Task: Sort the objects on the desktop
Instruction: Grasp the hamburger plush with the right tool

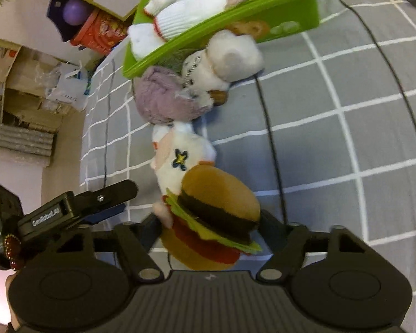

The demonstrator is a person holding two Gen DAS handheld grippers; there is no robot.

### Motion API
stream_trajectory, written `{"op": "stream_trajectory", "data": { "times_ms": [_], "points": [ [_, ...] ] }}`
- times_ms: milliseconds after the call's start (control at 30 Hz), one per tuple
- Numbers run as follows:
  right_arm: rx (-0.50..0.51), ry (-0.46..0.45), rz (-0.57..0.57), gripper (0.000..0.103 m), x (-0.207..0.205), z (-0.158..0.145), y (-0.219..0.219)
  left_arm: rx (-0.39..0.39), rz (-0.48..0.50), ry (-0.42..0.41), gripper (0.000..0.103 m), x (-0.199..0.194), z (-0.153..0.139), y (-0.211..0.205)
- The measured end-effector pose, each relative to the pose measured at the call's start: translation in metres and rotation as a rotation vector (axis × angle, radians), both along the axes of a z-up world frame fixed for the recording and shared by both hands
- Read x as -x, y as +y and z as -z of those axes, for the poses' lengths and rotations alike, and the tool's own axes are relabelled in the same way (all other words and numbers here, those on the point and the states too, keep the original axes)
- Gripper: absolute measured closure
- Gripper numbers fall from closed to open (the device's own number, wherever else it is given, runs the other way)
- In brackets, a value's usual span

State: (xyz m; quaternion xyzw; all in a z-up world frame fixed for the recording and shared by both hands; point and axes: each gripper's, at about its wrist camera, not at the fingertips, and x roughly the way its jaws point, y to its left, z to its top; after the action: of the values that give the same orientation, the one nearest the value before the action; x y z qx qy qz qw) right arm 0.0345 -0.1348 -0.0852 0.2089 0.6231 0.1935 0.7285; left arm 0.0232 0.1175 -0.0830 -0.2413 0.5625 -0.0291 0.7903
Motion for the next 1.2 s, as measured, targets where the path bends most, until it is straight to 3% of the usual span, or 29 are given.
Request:
{"op": "stream_trajectory", "data": {
  "times_ms": [133,400,600,867,1033,1200],
  "points": [
    [-0.002,-0.019,-0.008,0.042,0.0,-0.005,-0.005,-0.002,0.015,-0.005,0.001,-0.003,0.0,-0.006],
    [0.04,-0.084,0.078,0.043,-0.006,-0.023,-0.036,-0.02,0.058,-0.026,0.001,-0.011,-0.001,-0.035],
    [0.047,-0.066,0.118,0.043,-0.012,-0.019,-0.052,-0.049,0.067,-0.044,0.001,-0.019,0.0,-0.06],
    [0.049,-0.051,0.141,0.043,-0.017,-0.014,-0.063,-0.108,0.064,-0.049,0.005,-0.028,0.008,-0.08],
    [0.054,-0.042,0.153,0.042,-0.02,-0.012,-0.068,-0.189,0.089,-0.059,0.006,-0.027,0.01,-0.094],
    [0.057,-0.041,0.159,0.042,-0.021,-0.011,-0.07,-0.26,0.123,-0.07,0.014,-0.019,0.007,-0.099]
  ]
}}
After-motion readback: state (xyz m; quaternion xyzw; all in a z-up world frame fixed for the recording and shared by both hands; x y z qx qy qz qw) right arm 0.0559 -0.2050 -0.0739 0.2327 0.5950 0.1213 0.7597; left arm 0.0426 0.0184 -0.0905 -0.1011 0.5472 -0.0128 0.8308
